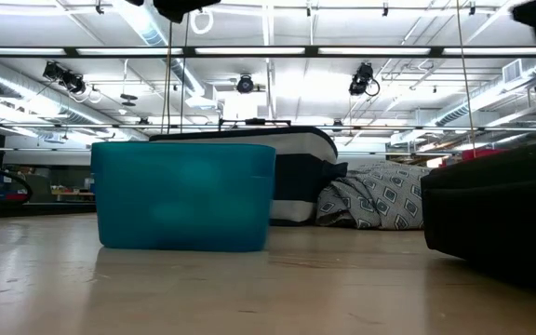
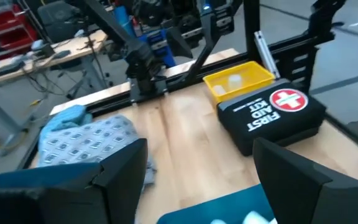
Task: Pick & place medical supplies in basket/bin
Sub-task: Put the transparent bottle in the yellow bin
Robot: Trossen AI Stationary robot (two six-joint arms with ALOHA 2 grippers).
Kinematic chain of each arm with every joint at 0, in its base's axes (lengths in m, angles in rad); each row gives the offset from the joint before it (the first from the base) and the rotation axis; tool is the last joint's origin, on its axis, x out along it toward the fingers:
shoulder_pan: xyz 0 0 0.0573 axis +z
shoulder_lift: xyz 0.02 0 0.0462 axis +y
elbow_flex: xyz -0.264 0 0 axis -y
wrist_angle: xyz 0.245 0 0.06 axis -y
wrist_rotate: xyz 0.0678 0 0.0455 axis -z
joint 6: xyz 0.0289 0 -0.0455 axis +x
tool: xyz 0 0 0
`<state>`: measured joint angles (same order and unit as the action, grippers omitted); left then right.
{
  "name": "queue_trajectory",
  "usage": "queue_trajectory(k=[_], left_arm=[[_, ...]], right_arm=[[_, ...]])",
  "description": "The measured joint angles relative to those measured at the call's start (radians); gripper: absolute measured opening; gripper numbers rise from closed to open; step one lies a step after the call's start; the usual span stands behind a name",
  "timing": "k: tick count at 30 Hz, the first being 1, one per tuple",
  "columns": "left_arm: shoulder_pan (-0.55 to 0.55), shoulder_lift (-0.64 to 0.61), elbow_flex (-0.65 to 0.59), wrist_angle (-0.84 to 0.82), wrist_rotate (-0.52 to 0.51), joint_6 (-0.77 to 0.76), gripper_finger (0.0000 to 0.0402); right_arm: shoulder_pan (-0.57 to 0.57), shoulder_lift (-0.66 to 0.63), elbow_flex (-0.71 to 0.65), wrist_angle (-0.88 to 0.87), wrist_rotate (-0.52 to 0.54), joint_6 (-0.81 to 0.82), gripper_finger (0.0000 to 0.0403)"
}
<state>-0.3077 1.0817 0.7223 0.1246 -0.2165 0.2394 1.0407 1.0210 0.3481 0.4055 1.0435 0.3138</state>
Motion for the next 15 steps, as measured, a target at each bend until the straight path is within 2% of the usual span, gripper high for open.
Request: queue_trajectory(k=[8,11,15], left_arm=[[-0.001,0.0,-0.018,0.018,0.015,-0.028,0.0275],[0.0,0.0,-0.037,0.048,0.014,-0.029,0.0276],[0.001,0.0,-0.064,0.062,0.008,-0.035,0.0276]], right_arm=[[-0.3,0.087,0.0,0.387,-0.569,-0.351,0.0172],[-0.407,0.141,0.0,0.481,-0.729,-0.408,0.0172],[-0.552,0.226,-0.001,0.566,-0.873,-0.433,0.0172]])
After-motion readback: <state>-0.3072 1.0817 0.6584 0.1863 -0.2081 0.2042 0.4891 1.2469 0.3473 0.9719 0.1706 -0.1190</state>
